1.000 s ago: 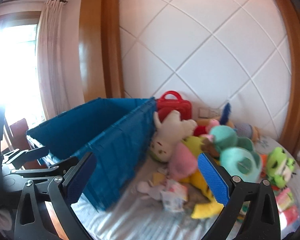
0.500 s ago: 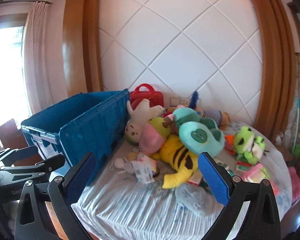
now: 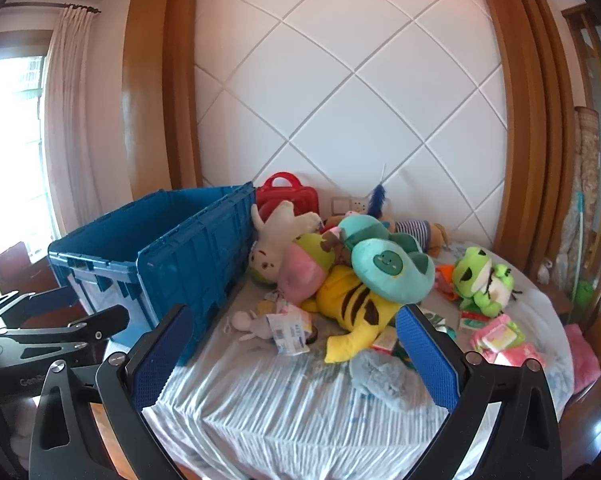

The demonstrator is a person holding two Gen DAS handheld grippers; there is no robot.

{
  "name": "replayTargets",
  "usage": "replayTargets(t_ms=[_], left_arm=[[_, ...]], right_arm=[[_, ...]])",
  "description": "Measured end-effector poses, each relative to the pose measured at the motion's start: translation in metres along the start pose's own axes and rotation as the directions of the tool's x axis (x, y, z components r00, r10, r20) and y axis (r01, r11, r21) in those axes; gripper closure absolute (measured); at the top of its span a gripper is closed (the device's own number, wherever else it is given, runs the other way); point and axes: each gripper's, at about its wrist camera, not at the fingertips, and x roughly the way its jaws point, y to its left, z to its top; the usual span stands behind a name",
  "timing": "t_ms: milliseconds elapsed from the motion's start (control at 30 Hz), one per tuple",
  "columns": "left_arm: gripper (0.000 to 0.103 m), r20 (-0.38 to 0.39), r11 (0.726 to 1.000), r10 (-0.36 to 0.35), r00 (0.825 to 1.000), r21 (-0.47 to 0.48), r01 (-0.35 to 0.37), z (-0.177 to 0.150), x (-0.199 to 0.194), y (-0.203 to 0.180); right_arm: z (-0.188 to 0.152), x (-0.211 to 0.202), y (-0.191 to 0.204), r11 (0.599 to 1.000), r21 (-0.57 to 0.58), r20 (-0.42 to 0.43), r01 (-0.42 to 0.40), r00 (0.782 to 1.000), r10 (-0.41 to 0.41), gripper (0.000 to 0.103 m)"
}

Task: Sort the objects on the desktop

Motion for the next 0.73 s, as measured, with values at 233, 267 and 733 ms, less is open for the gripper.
replayTargets(t_ms=[233,267,733], left_arm=[[0.019,0.005,1.0,-0.01,1.0,0.006,0.009,0.0,-0.005,-0.006],[0.019,0.008,1.0,-0.01,1.0,0.008,0.01,0.0,-0.006,-0.007],[0.019,0.005,1.0,-0.018,1.0,0.015,0.018,-0.001,-0.002,-0.017]], right_arm=[[-0.001,-0.008,-0.002,1.0,0.003,0.006,0.013,1.0,-0.013,0.0],[-0.001,-0.009,-0.002,1.0,0.003,0.008,0.015,1.0,-0.015,0.0],[-0.001,-0.008,-0.01,1.0,0.012,0.005,0.027,1.0,-0.027,0.0]])
